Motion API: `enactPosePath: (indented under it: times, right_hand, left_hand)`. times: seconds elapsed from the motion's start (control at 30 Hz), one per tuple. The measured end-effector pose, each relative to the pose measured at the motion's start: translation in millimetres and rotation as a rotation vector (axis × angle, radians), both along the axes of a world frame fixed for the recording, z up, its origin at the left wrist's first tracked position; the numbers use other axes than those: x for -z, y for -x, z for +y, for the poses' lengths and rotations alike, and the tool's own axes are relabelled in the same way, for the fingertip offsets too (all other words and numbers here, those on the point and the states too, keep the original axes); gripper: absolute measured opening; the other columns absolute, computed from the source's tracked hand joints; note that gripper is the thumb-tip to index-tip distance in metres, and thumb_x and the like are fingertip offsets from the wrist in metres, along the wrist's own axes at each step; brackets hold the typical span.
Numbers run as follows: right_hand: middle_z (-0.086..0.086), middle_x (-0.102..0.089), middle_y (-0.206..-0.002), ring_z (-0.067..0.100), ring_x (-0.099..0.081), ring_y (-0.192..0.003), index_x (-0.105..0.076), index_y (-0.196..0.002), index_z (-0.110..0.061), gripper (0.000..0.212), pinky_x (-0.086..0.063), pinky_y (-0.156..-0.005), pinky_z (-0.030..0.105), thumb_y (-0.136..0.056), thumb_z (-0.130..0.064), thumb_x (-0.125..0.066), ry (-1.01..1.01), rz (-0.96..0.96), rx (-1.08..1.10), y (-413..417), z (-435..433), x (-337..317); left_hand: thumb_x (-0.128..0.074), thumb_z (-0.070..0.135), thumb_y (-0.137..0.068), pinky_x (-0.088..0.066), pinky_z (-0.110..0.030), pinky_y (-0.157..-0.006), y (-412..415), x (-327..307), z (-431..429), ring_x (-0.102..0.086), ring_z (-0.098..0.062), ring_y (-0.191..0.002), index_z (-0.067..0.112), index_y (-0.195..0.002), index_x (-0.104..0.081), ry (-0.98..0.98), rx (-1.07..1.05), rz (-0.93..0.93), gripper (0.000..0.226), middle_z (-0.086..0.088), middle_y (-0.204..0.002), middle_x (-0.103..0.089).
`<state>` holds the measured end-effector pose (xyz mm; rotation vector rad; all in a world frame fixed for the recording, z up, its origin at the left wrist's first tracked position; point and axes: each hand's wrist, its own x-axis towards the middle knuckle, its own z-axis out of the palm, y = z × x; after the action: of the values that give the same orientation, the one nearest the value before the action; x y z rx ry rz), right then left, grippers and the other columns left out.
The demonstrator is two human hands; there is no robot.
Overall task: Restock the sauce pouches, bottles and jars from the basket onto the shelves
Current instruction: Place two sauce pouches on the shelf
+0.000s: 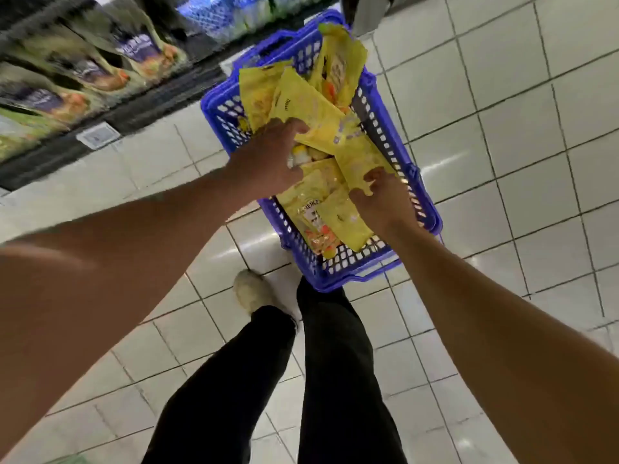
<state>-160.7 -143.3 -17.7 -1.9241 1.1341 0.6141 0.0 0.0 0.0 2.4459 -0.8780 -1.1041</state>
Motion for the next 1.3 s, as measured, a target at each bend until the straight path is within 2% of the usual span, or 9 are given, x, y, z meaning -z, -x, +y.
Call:
enactPosePath:
  times: [0.1, 0.2, 0.37, 0.63, 0.9, 1.03, 1.1, 1.2, 1.3]
  right_hand:
    - [0.015, -0.052, -0.136, 0.036, -0.053, -0.121, -0.049, -0.137, -0.014, 0.063, -0.050, -0.096, 0.049, -0.084, -0.047, -0.063, 0.183, 0.050, -0.181, -10.9, -3.2, 40.5]
    - [0.018, -0.046, -0.140, 0.038, -0.046, -0.128, -0.043, -0.140, -0.013, 0.071, -0.043, -0.100, 0.051, -0.085, -0.053, -0.061, 0.316, 0.139, -0.332, -22.7, 1.8, 75.8]
    - [0.022, -0.045, -0.141, 0.041, -0.044, -0.130, -0.040, -0.142, -0.009, 0.070, -0.039, -0.104, 0.048, -0.086, -0.046, -0.063, 0.455, 0.264, -0.450, -37.6, 10.4, 118.3]
    - [0.026, -0.039, -0.141, 0.044, -0.044, -0.126, -0.027, -0.145, -0.012, 0.071, -0.046, -0.100, 0.050, -0.088, -0.022, -0.067, 0.455, 0.337, -0.439, -33.1, 9.7, 154.8]
    - [0.026, -0.046, -0.136, 0.044, -0.053, -0.118, -0.023, -0.147, -0.011, 0.072, -0.051, -0.089, 0.049, -0.089, -0.014, -0.065, 0.421, 0.296, -0.413, -28.7, 8.4, 155.8]
    - [0.018, -0.057, -0.123, 0.039, -0.059, -0.111, -0.031, -0.146, -0.014, 0.063, -0.051, -0.082, 0.047, -0.089, -0.006, -0.057, 0.279, 0.177, -0.204, -19.9, 0.1, 137.4]
    - [0.011, -0.062, -0.112, 0.033, -0.063, -0.104, -0.046, -0.136, -0.012, 0.044, -0.053, -0.079, 0.042, -0.093, -0.009, -0.051, 0.043, 0.052, 0.090, -16.8, -4.2, 121.0]
    - [-0.001, -0.069, -0.093, 0.009, -0.073, -0.076, -0.060, -0.120, -0.013, 0.026, -0.058, -0.058, 0.026, -0.097, -0.009, -0.052, -0.274, -0.117, 0.468, -9.3, -1.1, 89.0]
    - [0.008, -0.074, -0.101, 0.024, -0.075, -0.083, -0.063, -0.122, -0.011, 0.025, -0.063, -0.071, 0.041, -0.098, -0.007, -0.055, -0.411, -0.207, 0.623, -2.4, 8.3, 55.2]
  left_hand:
    - [-0.074, 0.022, -0.077, -0.041, -0.043, -0.096, -10.6, 38.7, -17.7, -0.042, -0.035, -0.128, 0.019, -0.141, -0.041, -0.090, 0.209, -0.201, 0.072, -0.015, -0.137, -0.044]
    - [-0.071, 0.024, -0.083, -0.027, -0.047, -0.113, -18.1, 73.8, -30.5, -0.027, -0.037, -0.142, 0.018, -0.150, -0.030, -0.197, 0.453, -0.368, 0.079, -0.018, -0.150, -0.031]
    - [-0.071, 0.029, -0.086, -0.006, -0.053, -0.122, -23.2, 123.0, -38.2, -0.005, -0.038, -0.151, 0.019, -0.155, -0.018, -0.281, 0.641, -0.506, 0.088, -0.019, -0.161, -0.011]
    - [-0.074, 0.028, -0.083, -0.011, -0.059, -0.120, -26.8, 166.5, -57.3, -0.012, -0.043, -0.149, 0.018, -0.154, -0.018, -0.268, 0.733, -0.731, 0.091, -0.027, -0.160, -0.015]
    - [-0.057, 0.021, -0.096, -0.020, -0.061, -0.115, -31.4, 162.5, -58.8, -0.034, -0.045, -0.137, 0.012, -0.148, -0.030, -0.260, 0.668, -0.714, 0.059, -0.027, -0.145, -0.039]
    - [-0.053, 0.025, -0.098, -0.032, -0.055, -0.108, -27.7, 140.5, -51.7, -0.048, -0.041, -0.124, 0.015, -0.152, -0.025, -0.256, 0.577, -0.654, 0.061, -0.021, -0.136, -0.051]
    - [-0.048, 0.035, -0.101, -0.035, -0.051, -0.102, -23.0, 125.0, -47.3, -0.056, -0.039, -0.116, 0.015, -0.151, -0.026, -0.233, 0.479, -0.595, 0.058, -0.019, -0.130, -0.058]
    - [-0.045, 0.043, -0.101, -0.040, -0.043, -0.079, -14.8, 101.5, -33.0, -0.062, -0.040, -0.103, 0.017, -0.145, -0.034, -0.108, 0.308, -0.457, 0.052, -0.017, -0.119, -0.064]
    - [-0.050, 0.041, -0.099, -0.045, -0.046, -0.089, -7.4, 71.6, -13.5, -0.056, -0.040, -0.117, 0.022, -0.147, -0.037, -0.027, 0.031, -0.116, 0.053, -0.016, -0.131, -0.060]
